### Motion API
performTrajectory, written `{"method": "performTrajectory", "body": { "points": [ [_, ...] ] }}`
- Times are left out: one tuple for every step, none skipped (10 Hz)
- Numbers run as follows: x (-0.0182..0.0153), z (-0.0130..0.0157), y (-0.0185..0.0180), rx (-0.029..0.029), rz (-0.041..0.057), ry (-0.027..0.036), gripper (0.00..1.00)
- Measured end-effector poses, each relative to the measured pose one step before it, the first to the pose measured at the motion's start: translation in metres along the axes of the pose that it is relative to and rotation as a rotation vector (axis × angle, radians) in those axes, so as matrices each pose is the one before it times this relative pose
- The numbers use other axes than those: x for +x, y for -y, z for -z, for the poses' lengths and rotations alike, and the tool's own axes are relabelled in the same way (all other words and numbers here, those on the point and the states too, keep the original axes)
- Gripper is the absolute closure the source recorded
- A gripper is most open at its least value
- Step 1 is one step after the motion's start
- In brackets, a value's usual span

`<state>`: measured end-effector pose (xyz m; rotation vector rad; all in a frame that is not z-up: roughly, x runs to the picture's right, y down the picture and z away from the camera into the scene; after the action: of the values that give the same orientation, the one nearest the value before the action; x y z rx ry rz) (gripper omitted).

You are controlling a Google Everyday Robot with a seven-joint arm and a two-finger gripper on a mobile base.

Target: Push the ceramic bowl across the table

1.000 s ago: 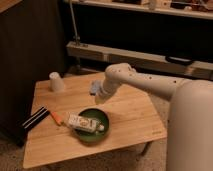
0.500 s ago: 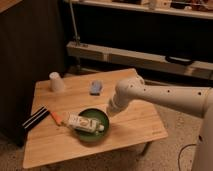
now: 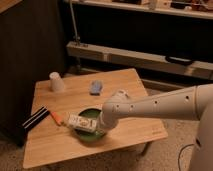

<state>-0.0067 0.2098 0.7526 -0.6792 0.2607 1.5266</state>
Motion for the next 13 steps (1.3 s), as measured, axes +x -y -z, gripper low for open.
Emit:
{"method": "performTrajectory", "body": {
  "points": [
    [0.00347,0.006,0.01194,-0.00075,-0.0258,0.01815,0.98],
    [0.00326,0.00735,0.01821,0.00014,-0.04386,0.01404,0.98],
    [0.00107,0.00336,0.01487,-0.00099,-0.02983,0.00156,0.98],
    [0.00038,-0.00254,0.0079,-0.00319,-0.01319,-0.01011,0.98],
    [0.00054,-0.01042,0.00577,-0.00641,-0.00835,-0.01508,0.98],
    [-0.00254,-0.01223,0.00284,-0.00202,0.00023,-0.0087,0.98],
    [-0.00829,-0.02057,-0.0019,-0.00668,-0.0003,-0.01613,0.98],
    [-0.00916,-0.00916,-0.00111,-0.00388,-0.00248,-0.00684,0.98],
    [-0.00892,-0.00837,0.00137,0.00044,-0.00378,-0.01154,0.98],
    [-0.00517,-0.00506,-0.00153,-0.00301,-0.00162,-0.00854,0.98],
    [-0.00349,-0.00107,-0.00416,-0.00419,0.00032,-0.00241,0.98],
    [-0.00161,-0.00046,-0.00106,-0.00019,0.00032,-0.00179,0.98],
    [-0.00425,0.00043,-0.0036,-0.00221,0.00176,-0.00035,0.98]
  ]
}}
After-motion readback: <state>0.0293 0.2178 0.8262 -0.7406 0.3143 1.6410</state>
